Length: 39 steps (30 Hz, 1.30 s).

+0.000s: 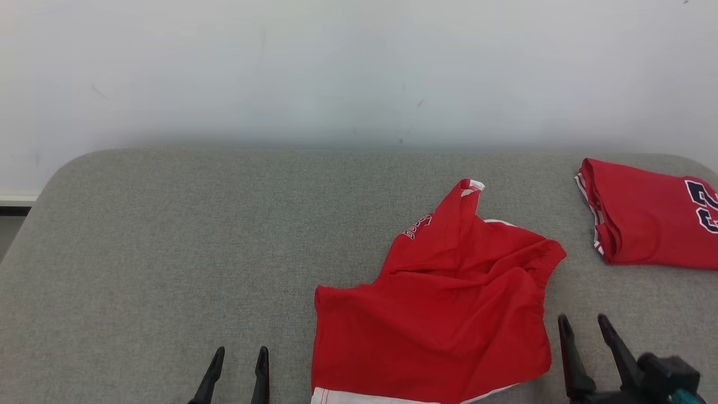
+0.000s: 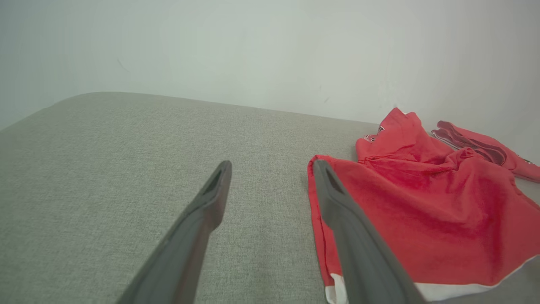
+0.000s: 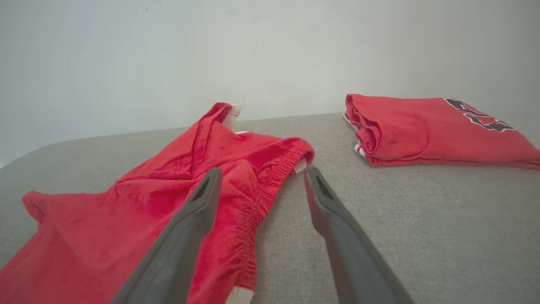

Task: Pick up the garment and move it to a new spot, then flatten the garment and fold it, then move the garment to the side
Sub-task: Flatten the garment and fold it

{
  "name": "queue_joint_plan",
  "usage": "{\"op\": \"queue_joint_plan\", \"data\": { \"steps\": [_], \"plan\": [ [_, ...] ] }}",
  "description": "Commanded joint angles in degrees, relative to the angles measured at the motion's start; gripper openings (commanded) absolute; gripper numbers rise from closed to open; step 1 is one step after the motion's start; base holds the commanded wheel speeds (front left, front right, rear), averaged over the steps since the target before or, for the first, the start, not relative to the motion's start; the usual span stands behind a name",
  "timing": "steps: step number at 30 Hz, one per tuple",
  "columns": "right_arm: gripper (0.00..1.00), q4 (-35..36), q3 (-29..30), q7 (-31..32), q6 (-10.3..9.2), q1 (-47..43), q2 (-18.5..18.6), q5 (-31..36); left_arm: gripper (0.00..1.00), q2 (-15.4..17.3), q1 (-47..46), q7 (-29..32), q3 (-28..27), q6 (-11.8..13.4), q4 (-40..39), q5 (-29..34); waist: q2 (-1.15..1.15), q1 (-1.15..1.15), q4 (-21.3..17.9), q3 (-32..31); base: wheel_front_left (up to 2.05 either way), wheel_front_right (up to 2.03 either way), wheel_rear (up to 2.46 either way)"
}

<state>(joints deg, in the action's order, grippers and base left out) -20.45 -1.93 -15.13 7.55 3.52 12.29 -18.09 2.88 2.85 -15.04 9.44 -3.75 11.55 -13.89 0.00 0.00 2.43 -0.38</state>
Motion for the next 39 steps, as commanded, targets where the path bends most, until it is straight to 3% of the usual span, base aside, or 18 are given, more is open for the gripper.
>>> {"op": "queue_joint_plan", "data": {
  "steps": [1,6,14,22,30,39],
  "plan": [
    [1.0,0.9,0.9,-0.1,-0.16,-3.3,-0.4,0.4,1.0,0.0,0.6,-0.1,0.0,-0.1,-0.1,0.3,0.0,0.0,0.0,-0.1,0.0,0.0,0.0],
    [1.0,1.3,0.8,-0.1,-0.16,-9.0,0.1,1.0,1.0,0.0,1.4,-0.1,0.3,-0.4,0.2,0.8,0.0,0.0,-0.2,0.0,0.0,0.0,0.0],
    [1.0,-0.6,-3.7,-0.1,-0.16,-10.3,2.4,0.0,1.0,0.0,2.4,-0.1,1.7,-2.2,2.8,3.3,0.0,0.0,-0.8,0.5,0.0,0.0,0.0],
    [1.0,-3.9,-12.1,-0.1,-0.16,-5.9,7.5,-2.2,1.0,1.4,0.4,-0.1,7.6,-3.8,10.1,4.5,0.0,0.0,-1.9,1.9,0.0,0.0,0.0],
    [1.0,-6.7,-18.5,-0.1,-0.16,0.0,10.2,-5.2,1.0,2.6,-4.4,-0.1,13.3,-3.7,15.9,1.3,0.0,0.0,-2.7,3.9,0.0,0.0,0.0],
    [1.0,-9.7,-24.7,-0.1,-0.16,5.9,12.2,-9.3,1.0,3.3,-8.5,-0.1,16.0,-3.7,19.6,-2.4,0.0,0.0,-2.4,5.9,0.0,0.0,0.0]
  ]
}}
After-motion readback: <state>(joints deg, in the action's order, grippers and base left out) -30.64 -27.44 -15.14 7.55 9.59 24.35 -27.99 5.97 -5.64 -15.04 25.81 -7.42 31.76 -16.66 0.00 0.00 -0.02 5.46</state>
